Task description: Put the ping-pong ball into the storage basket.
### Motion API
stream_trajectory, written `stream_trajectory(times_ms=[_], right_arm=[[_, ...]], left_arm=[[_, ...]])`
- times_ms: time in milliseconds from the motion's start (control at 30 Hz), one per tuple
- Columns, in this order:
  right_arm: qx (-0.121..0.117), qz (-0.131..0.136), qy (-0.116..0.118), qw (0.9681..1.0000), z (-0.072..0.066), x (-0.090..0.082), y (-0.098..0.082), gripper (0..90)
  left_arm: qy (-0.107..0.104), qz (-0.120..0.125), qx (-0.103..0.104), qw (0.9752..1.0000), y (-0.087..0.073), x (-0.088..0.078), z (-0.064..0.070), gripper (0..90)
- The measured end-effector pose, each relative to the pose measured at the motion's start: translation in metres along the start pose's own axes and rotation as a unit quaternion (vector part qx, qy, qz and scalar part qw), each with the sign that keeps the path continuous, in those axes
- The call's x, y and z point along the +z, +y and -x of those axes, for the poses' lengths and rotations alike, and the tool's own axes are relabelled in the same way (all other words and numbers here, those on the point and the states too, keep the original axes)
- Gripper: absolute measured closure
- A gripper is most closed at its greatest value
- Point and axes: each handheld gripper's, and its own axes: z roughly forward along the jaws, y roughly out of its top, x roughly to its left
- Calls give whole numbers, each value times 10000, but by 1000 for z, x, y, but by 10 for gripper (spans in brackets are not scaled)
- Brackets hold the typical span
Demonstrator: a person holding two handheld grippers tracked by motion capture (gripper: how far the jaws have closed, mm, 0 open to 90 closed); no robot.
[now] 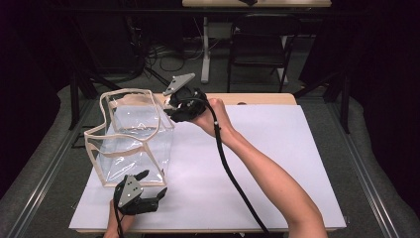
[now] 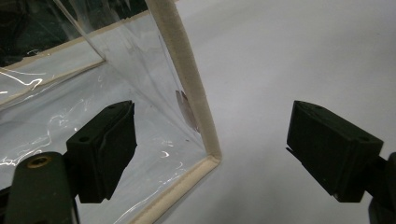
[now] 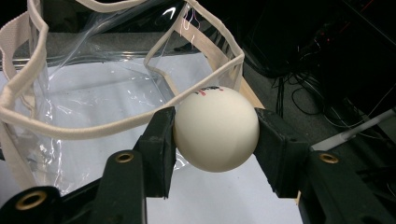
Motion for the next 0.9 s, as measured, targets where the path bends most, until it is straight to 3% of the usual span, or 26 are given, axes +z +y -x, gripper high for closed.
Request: stream_trajectory(times_ms=[900], right_arm=[[-154, 114, 131, 9997, -13, 9, 18, 508]], left_arm=[[-3, 5, 7, 10000, 0, -1, 0, 160]])
